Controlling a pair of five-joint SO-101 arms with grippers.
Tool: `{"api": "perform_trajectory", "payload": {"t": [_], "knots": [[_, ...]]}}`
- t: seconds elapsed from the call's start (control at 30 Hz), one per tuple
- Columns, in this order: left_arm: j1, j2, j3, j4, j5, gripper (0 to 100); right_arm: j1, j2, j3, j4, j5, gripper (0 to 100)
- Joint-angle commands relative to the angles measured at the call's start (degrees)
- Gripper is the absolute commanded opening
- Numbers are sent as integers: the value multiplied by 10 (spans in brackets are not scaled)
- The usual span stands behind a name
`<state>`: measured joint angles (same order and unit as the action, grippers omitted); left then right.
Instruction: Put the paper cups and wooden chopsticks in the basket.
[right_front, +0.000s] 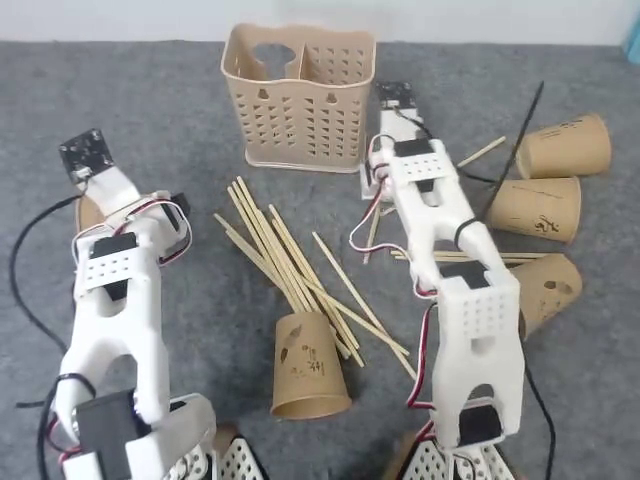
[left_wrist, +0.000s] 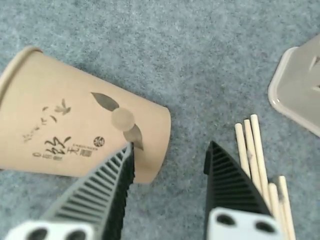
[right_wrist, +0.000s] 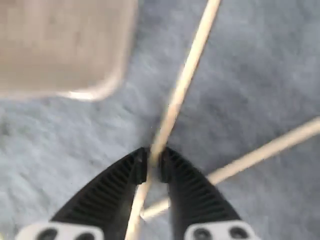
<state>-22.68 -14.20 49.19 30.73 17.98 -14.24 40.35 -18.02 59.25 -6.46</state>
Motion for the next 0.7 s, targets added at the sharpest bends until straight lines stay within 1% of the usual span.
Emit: {"api": "perform_trajectory", "payload": {"t": [0.0,0.17,0.3,0.37,0.5,0.67], "knots": [[5,1,0,-11,2,224,20,-15,-14,69,0,6],[5,1,0,-11,2,224,41,-22,-11,149,38,8],[5,1,0,-11,2,224,45,-34,-11,226,42,8],[5,1,0,-11,2,224,45,-46,4,247,42,8],[4,1,0,-11,2,224,33,-115,103,227,42,8],[4,1,0,-11,2,224,11,-284,292,126,42,8]]}}
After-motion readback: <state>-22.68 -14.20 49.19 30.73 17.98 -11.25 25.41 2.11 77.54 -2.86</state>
